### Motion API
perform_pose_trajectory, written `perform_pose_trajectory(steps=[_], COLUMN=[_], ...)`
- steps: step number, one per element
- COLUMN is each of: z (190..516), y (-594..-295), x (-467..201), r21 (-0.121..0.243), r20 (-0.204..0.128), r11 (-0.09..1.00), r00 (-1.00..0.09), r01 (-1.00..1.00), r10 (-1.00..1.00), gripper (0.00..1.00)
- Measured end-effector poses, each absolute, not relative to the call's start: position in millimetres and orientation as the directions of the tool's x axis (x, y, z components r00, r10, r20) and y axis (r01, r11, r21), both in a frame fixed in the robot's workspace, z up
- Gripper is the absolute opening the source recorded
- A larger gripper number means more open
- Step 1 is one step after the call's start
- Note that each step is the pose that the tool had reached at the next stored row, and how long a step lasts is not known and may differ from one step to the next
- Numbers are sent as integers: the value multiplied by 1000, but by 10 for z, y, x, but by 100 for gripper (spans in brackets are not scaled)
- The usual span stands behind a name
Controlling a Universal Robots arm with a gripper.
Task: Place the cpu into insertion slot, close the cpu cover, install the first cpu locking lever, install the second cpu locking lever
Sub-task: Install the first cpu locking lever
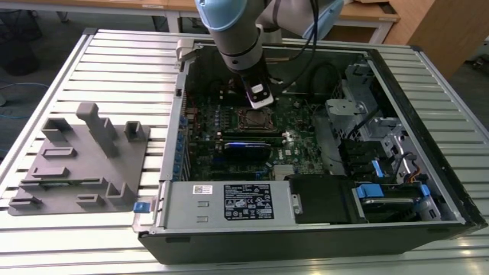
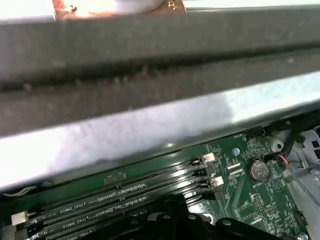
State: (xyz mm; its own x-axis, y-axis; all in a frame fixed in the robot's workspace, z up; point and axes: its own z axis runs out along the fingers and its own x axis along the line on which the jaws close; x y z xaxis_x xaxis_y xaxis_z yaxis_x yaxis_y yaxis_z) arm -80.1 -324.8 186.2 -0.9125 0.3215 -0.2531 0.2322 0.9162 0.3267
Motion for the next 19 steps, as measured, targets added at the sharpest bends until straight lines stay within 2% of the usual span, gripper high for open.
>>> perform_pose_trajectory(steps=[9, 14, 19], z=[2005, 2029, 2047], y=[-3248, -3252, -3252], x=[-800, -797, -785], r21=[323, 283, 223], r20=[-247, -222, -209], r11=[917, 924, 935], r00=[-914, -920, -924], r01=[235, 257, 275], r10=[322, 324, 321], gripper=[11, 11, 11])
